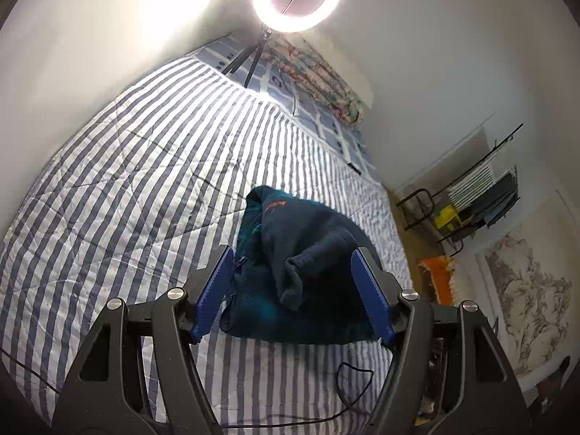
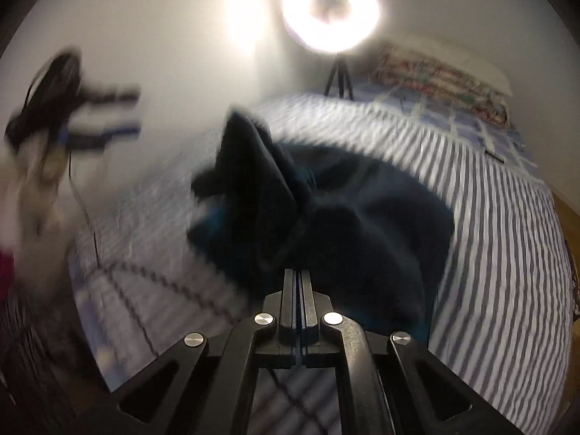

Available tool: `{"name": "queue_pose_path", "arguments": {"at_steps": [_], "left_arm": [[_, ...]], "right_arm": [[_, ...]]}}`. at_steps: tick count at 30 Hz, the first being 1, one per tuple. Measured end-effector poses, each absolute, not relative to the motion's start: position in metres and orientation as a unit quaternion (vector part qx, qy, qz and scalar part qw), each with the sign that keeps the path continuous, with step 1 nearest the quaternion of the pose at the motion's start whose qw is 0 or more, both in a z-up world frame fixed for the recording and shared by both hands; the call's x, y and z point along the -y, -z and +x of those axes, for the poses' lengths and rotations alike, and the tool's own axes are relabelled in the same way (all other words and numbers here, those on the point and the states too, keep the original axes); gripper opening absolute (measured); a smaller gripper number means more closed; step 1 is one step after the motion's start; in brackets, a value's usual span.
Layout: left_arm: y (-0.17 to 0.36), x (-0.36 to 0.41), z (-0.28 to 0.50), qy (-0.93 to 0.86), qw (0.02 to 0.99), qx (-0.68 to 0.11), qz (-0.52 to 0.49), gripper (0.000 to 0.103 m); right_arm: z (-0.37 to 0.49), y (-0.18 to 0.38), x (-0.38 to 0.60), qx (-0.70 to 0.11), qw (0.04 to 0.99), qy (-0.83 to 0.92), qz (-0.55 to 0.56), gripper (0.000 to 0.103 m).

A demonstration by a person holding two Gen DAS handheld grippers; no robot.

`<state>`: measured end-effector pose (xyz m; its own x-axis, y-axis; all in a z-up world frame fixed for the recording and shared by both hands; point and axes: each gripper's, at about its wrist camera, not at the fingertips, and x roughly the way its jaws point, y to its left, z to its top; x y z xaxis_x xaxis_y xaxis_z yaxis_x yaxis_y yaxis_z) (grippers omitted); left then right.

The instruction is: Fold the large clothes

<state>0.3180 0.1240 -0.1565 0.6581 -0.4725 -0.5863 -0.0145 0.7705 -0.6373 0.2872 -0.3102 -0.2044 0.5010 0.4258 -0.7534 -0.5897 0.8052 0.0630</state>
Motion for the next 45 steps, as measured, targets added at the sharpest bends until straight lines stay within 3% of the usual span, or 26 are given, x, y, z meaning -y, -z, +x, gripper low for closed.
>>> {"name": "queue_pose_path", "arguments": {"at_steps": [5,6,8,11,16,24,25,27,28,31,32,36,39,41,45], "left_arm": [[0.183,-0.121,0.334,0.129,0.832,-0.422,-0.336,0.069],[0.189,-0.12,0.337,0.128,0.828,-0.428,-0.34,0.069],[0.206,-0.117,0.345,0.13,0.81,-0.447,-0.356,0.069],[0.233,-0.111,0.354,0.145,0.773,-0.475,-0.395,0.069],[0.245,-0.11,0.365,0.156,0.745,-0.475,-0.442,0.069],[0.273,-0.091,0.393,0.178,0.702,-0.504,-0.471,0.069],[0.276,-0.087,0.394,0.179,0.701,-0.507,-0.469,0.067],[0.277,-0.075,0.398,0.189,0.704,-0.511,-0.455,0.042],[0.276,-0.07,0.398,0.187,0.71,-0.514,-0.443,0.03],[0.264,-0.06,0.396,0.18,0.742,-0.508,-0.4,0.022],[0.258,-0.059,0.393,0.179,0.748,-0.505,-0.392,0.021],[0.227,-0.046,0.375,0.188,0.797,-0.485,-0.306,0.02],[0.247,-0.037,0.367,0.165,0.811,-0.506,-0.244,0.02],[0.271,-0.029,0.363,0.157,0.804,-0.531,-0.217,0.02],[0.265,-0.016,0.351,0.166,0.82,-0.517,-0.179,0.021]], "right_arm": [[0.256,0.223,0.348,-0.429,0.848,-0.297,-0.086,0.002],[0.252,0.22,0.357,-0.427,0.85,-0.3,-0.066,0.008],[0.249,0.21,0.378,-0.412,0.864,-0.289,-0.006,0.052],[0.256,0.203,0.409,-0.387,0.874,-0.276,0.102,0.068],[0.293,0.229,0.439,-0.394,0.841,-0.253,0.27,0.068],[0.334,0.273,0.43,-0.428,0.795,-0.25,0.35,0.065],[0.337,0.276,0.431,-0.43,0.791,-0.249,0.357,0.061],[0.345,0.283,0.433,-0.431,0.78,-0.251,0.379,0.05],[0.349,0.284,0.434,-0.431,0.775,-0.253,0.387,0.038],[0.353,0.281,0.433,-0.44,0.776,-0.252,0.375,0.012],[0.353,0.277,0.431,-0.441,0.78,-0.25,0.366,0.008],[0.348,0.245,0.432,-0.431,0.798,-0.262,0.33,0.007],[0.339,0.228,0.435,-0.42,0.813,-0.272,0.299,0.006],[0.337,0.243,0.433,-0.443,0.811,-0.26,0.278,0.006],[0.331,0.283,0.424,-0.501,0.806,-0.216,0.23,0.006]]}}
